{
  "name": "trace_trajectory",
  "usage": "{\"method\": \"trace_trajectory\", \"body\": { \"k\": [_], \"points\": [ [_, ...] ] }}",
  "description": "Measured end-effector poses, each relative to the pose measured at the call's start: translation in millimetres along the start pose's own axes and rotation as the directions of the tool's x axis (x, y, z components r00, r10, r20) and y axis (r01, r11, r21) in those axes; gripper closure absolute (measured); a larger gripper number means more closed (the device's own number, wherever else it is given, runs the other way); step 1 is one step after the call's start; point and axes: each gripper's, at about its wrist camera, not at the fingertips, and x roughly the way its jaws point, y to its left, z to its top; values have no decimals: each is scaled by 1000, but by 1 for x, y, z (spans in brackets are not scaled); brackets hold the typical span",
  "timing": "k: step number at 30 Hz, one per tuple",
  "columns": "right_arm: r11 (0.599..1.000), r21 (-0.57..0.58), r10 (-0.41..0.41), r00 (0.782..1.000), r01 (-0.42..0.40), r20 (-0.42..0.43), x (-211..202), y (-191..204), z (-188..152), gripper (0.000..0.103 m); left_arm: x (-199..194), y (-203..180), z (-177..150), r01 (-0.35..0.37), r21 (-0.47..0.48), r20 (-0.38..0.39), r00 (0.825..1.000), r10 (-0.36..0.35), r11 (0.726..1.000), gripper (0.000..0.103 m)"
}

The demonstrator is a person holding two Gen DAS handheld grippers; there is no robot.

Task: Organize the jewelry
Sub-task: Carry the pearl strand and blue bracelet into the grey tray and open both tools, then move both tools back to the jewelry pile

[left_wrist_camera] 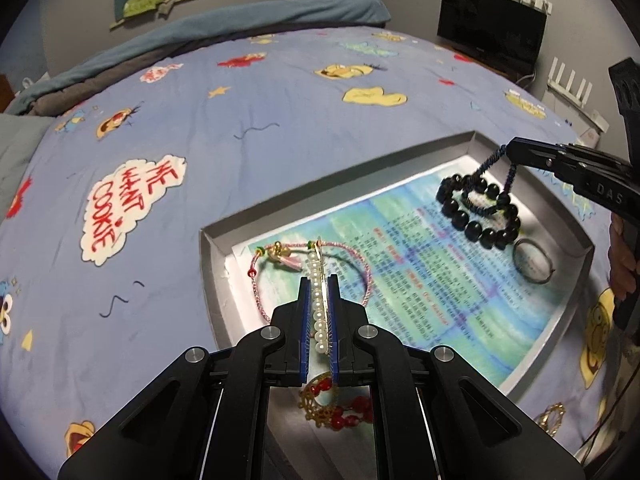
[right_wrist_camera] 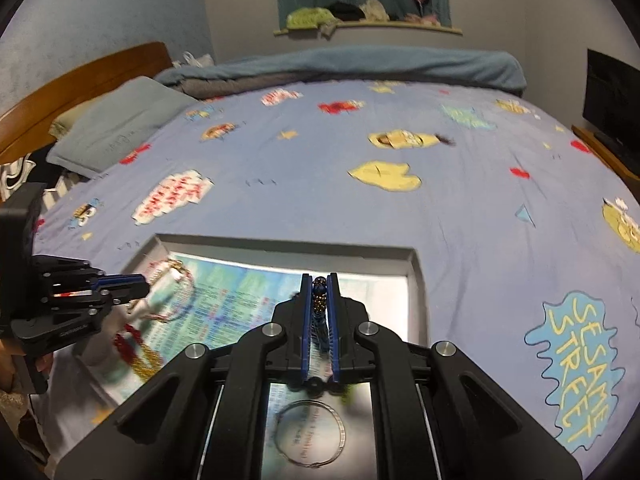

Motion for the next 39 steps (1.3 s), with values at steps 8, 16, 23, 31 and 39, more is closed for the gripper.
{"method": "trace_trajectory", "body": {
  "k": [8,16,23,31,39],
  "points": [
    [997,56,-45,997,49,-64,14,-17,-8,96,13,4,-1,-9,-9,-33,999,9,1000,95],
    [996,75,-42,997,47,-62,13,-25,-10,96,15,4,-1,-17,-14,-38,999,16,1000,94],
    [995,100,-23,999,25,-26,-2,-26,-11,65,-5,2,0,-19,-33,15,1000,20,999,80],
    [994,106,-19,1000,17,16,-29,-21,-14,28,-35,0,-5,-47,-64,77,996,52,997,46],
    [995,99,-5,999,1,47,-58,-10,-23,5,-73,-5,-20,-76,-96,140,986,89,992,22]
  ]
}}
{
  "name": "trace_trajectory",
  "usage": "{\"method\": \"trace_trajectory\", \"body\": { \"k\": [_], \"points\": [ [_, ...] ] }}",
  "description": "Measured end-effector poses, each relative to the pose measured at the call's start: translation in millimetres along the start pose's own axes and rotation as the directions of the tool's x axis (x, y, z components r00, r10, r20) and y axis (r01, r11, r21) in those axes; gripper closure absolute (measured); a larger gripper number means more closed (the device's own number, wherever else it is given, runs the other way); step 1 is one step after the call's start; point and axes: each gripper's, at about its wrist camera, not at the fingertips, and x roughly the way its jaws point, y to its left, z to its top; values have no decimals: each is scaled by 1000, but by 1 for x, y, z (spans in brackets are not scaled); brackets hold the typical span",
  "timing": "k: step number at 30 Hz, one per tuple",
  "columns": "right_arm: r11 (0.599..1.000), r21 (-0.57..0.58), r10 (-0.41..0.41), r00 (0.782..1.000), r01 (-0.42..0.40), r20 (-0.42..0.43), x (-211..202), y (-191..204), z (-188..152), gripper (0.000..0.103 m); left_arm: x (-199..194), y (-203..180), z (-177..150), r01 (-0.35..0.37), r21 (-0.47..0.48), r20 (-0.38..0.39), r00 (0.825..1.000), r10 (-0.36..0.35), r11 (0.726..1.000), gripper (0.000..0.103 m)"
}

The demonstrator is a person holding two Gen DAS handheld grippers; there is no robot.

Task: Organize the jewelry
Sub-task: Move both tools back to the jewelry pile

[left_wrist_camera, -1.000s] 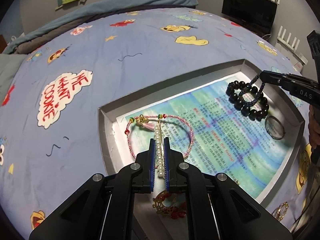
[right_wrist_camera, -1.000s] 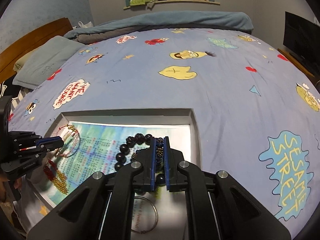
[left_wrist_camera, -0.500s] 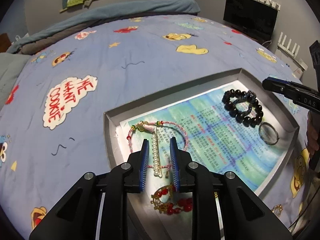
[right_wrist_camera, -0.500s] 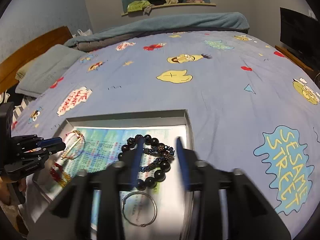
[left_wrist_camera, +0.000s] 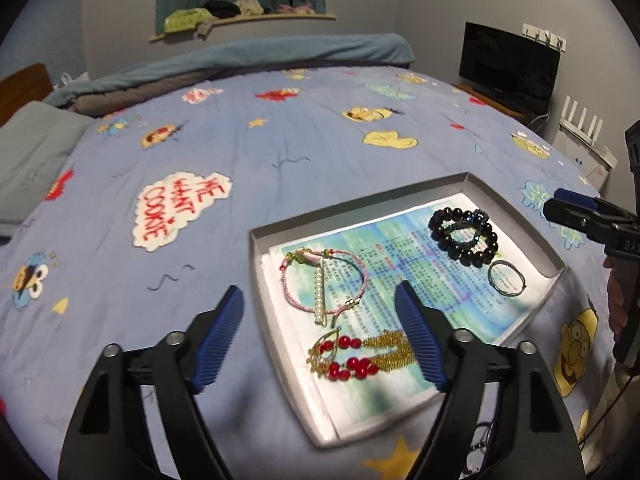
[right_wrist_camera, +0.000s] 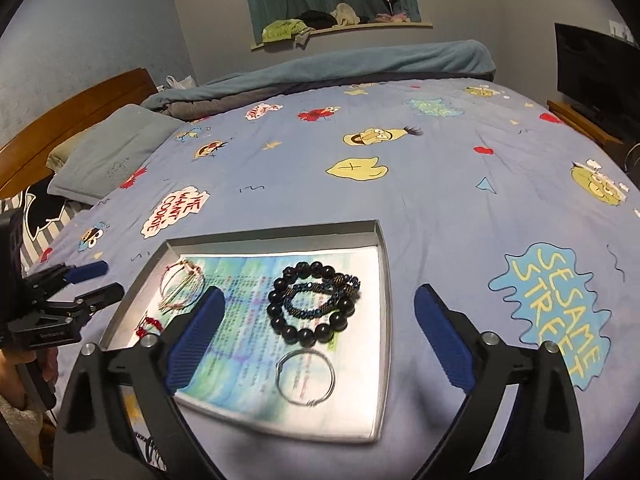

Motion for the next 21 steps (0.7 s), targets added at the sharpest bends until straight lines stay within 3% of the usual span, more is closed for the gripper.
{"method": "trace_trajectory", "body": {
  "k": [4,21],
  "points": [
    [1000,-24,-17,1000,17,12,-15,8,-8,6,-19,-5,-8,-20,5,22,1000,20,1000,12],
    [994,-86,-60,998,62,24,-62,21,-52,6,-60,-13,-65,-3,-26,29,1000,4,1000,10]
  ]
}}
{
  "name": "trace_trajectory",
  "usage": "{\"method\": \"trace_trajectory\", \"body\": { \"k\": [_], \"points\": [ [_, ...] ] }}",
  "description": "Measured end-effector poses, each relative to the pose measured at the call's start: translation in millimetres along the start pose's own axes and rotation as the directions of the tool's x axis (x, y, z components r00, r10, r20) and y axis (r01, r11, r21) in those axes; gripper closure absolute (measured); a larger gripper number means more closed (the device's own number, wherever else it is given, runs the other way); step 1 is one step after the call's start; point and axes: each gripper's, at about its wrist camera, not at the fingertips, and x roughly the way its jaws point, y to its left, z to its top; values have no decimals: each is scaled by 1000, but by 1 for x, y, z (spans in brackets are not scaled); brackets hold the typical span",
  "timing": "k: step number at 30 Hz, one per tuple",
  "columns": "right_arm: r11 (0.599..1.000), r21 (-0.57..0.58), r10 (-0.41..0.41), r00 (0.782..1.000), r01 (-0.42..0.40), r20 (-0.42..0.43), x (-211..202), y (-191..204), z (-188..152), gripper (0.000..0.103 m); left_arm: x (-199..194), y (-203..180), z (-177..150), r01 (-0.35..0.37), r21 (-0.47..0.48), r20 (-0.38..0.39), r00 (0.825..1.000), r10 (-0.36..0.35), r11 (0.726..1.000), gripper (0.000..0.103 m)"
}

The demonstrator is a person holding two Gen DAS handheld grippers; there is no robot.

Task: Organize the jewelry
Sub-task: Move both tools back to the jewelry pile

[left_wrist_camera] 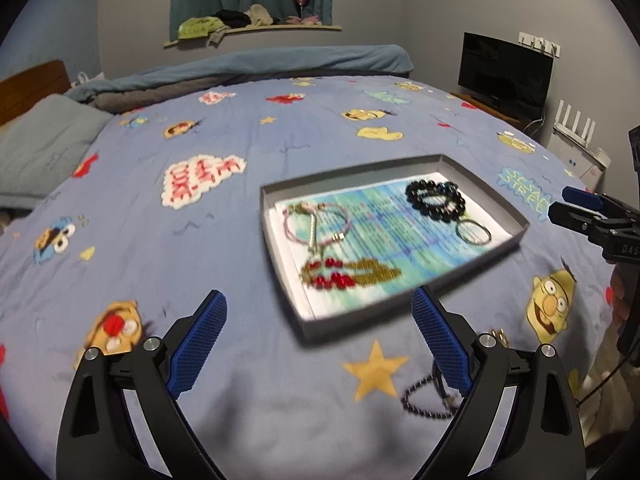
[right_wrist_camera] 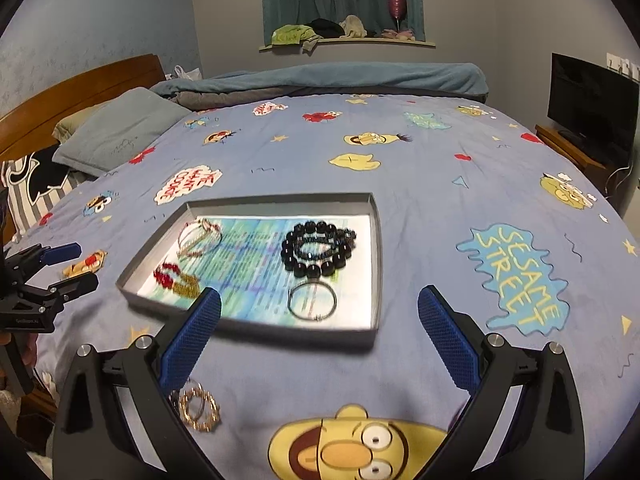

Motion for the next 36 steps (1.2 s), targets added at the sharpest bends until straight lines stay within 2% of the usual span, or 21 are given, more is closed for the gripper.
{"method": "trace_trajectory", "body": {
  "k": [6,10,17,32,36],
  "points": [
    [1000,-12,10,999,-11,-35,-5,7,-24,6,-3,-9,-28,-18,20,-24,1000,18,1000,10],
    [999,-32,12,998,-14,-62,-1,14,-41,6,-2,-14,-42,6,4,-38,999,-6,1000,10],
    [998,-20,65,994,-67,-86,4,26,-65,6,7,-25,-70,11,16,-72,997,-10,1000,10],
    [980,-134,134,983,-150,-122,12,64,-96,6,14,-33,-87,70,14,-90,994,-69,997,10],
    [977,-142,140,981,-159,-137,17,68,-100,10,14,-37,-86,91,24,-88,992,-89,996,10]
  ]
}}
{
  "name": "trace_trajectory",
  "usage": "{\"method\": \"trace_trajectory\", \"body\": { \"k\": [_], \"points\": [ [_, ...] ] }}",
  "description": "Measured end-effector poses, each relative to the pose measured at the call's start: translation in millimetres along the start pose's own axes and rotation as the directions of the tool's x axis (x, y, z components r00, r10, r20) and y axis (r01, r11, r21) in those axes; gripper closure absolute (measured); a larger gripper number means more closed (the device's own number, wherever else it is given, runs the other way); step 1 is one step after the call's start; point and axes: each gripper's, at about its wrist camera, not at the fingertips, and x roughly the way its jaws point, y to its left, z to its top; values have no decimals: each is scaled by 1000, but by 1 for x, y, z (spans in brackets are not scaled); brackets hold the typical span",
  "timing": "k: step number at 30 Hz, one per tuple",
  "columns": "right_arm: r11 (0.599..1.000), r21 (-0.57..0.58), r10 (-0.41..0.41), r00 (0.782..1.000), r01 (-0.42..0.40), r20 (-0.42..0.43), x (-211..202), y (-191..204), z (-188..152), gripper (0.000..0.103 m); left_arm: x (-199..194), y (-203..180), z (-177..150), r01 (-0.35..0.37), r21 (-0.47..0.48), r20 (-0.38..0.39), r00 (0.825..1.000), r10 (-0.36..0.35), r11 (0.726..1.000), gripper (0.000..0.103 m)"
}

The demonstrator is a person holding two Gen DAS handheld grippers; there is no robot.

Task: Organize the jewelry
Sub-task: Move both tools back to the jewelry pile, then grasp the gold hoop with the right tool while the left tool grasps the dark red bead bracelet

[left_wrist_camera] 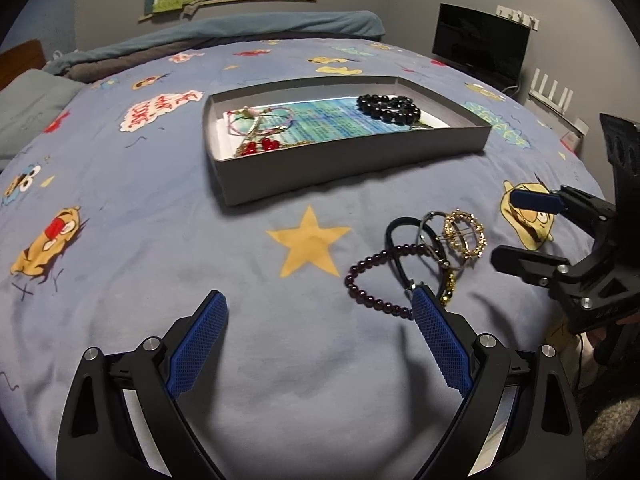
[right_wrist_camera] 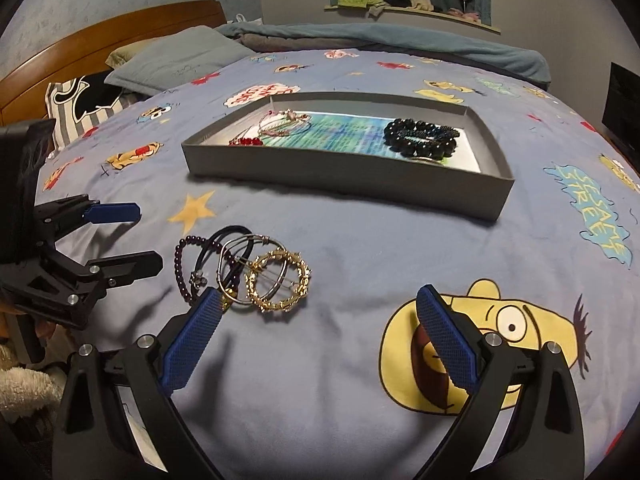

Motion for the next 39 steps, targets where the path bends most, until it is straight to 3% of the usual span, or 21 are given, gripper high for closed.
{"method": "trace_trajectory", "body": {
  "k": [5,16,23,24,39],
  "points": [
    [1000,1,18,1000,-18,-12,4,2,-1,14,1,-1,1,6,4,0,1000,-6,1000,11],
    [995,-88,41,999,-42,-16,14,21,2,44,5,-1,0,-6,5,-15,1000,6,1000,11],
    [994,-89,62,998,-65,-30,18,23,3,57,5,1,0,2,2,-11,1000,-2,1000,11],
    [994,-89,62,998,-64,-32,18,23,3,64,4,0,0,4,3,-10,1000,-4,1000,12],
    [998,-28,48,999,-48,-2,0,2,4,64,1,-12,7,61,28,4,998,-61,998,20]
  ]
}}
